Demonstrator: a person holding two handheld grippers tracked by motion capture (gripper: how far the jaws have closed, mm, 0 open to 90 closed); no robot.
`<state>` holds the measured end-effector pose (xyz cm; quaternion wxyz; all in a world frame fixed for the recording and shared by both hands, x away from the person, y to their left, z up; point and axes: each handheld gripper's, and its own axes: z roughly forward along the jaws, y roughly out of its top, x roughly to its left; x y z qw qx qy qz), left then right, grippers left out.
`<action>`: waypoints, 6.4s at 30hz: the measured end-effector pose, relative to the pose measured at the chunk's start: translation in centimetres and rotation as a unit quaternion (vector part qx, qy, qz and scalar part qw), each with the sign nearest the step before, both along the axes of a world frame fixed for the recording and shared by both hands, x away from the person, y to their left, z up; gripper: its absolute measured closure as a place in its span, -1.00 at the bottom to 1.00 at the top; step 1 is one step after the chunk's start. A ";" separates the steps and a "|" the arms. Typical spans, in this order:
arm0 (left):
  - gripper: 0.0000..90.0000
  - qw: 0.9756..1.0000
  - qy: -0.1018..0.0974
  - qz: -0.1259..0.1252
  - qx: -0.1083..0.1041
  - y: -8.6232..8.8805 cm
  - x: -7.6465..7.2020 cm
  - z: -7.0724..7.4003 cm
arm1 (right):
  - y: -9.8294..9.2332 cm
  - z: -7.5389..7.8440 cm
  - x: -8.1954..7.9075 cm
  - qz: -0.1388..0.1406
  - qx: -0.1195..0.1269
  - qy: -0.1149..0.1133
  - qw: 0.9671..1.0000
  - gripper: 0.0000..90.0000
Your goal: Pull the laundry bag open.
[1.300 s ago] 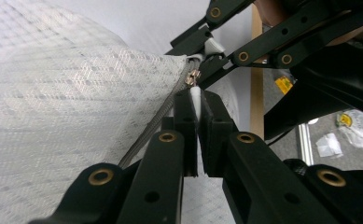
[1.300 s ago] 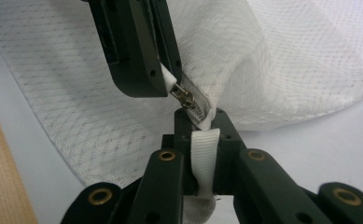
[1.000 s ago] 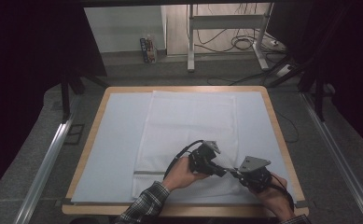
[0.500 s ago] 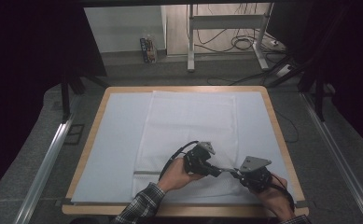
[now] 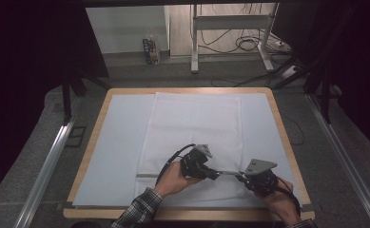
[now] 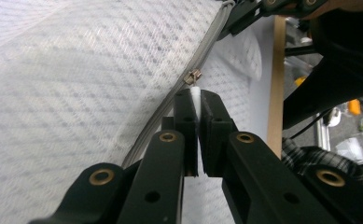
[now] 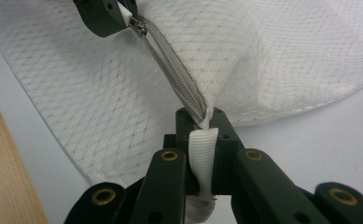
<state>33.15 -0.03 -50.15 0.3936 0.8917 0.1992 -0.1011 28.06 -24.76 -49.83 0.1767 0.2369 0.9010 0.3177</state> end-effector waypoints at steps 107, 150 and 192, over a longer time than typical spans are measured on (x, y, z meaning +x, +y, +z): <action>0.94 0.990 0.008 0.138 0.007 15.3 -3.7 -0.8 | -0.3 -0.2 0.2 -0.011 0.006 0.013 1.000 0.88; 0.94 0.979 0.022 0.202 -0.009 20.8 -5.4 -1.2 | -1.2 -0.1 0.3 -0.026 0.008 0.011 1.000 0.88; 0.93 0.966 0.021 0.247 0.076 23.3 -6.2 -2.5 | -1.9 -0.5 0.1 -0.030 0.015 0.043 0.999 0.51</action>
